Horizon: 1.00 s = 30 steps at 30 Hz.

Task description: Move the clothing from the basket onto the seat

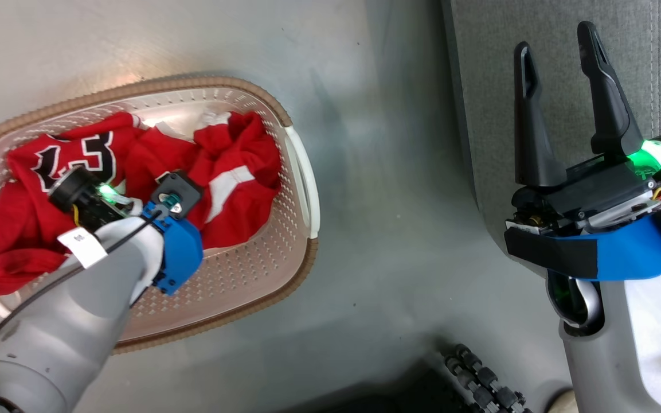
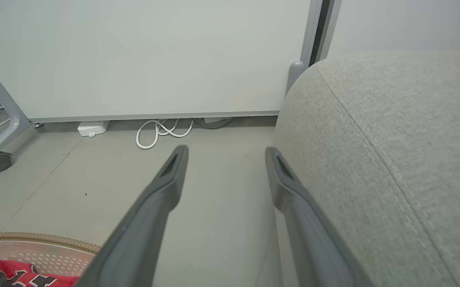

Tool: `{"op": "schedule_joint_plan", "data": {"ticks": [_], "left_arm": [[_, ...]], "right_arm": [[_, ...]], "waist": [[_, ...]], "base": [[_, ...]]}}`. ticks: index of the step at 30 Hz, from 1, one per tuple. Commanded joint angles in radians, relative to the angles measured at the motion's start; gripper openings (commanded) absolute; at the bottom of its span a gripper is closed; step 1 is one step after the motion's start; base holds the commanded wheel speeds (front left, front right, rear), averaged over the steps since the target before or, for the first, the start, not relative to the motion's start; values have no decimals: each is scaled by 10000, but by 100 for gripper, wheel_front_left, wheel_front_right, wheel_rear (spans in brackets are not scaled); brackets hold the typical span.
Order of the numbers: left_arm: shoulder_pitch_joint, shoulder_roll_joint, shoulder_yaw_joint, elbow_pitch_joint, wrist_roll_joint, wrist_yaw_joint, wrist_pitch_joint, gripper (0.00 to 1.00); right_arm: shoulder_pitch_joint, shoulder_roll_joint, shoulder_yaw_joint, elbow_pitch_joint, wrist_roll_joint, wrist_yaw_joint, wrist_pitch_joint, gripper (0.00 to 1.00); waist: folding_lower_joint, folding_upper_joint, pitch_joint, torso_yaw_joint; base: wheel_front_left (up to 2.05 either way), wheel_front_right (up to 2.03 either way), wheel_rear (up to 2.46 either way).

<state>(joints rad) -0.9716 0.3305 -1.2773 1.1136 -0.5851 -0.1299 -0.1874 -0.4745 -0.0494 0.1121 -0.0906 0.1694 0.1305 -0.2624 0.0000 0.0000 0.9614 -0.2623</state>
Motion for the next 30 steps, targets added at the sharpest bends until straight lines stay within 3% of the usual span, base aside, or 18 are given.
{"op": "schedule_joint_plan", "data": {"ticks": [1, 13, 30], "left_arm": [[17, -126, -29, -104, -82, -3, -176, 0], [414, -871, 364, -1053, -642, -3, -789, 0], [2473, -652, 4471, -3861, 513, 127, -792, 0]], "right_arm": [[-124, -19, -33, 56, -58, 5, -38, 100], [368, -22, -195, 590, -639, 5, -38, 100], [1706, -22, -344, 1436, -964, 5, -38, 100]], "waist": [[0, 0, -248, 159], [0, 0, -2231, 1125], [0, 0, -5663, 1831]], "base": [[0, 0, 0], [0, 0, 0], [0, 0, 0]]}}
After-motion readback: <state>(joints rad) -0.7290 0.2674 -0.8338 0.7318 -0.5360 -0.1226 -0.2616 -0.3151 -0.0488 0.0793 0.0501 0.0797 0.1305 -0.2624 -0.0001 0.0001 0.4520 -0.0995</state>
